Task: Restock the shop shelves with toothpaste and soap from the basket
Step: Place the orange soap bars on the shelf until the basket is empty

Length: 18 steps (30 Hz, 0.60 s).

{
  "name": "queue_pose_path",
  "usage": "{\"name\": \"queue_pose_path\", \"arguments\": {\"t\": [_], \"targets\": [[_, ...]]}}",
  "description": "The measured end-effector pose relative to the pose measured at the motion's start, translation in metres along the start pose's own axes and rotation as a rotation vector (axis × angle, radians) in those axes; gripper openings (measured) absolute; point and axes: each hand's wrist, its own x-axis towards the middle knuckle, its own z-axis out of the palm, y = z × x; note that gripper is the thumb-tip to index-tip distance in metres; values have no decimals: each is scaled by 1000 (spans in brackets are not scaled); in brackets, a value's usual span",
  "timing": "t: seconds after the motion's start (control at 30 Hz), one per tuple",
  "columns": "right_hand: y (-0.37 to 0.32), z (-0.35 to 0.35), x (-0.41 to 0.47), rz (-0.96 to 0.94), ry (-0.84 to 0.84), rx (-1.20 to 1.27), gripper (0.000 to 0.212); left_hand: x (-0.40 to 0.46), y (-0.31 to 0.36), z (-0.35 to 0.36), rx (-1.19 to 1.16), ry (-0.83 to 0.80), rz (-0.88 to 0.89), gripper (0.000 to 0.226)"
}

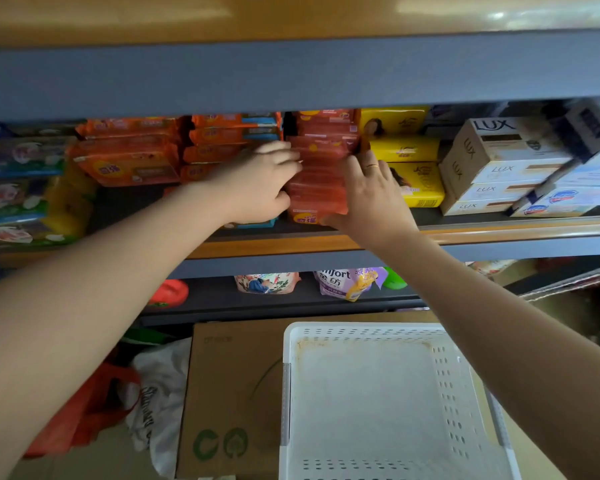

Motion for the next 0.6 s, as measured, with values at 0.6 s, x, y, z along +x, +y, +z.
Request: {"name": "queue_pose_path", "arguments": {"t": [0.6], "targets": [[-15, 8, 50, -314, -259, -231, 121, -57, -19, 7, -8, 40, -184, 96]]}}
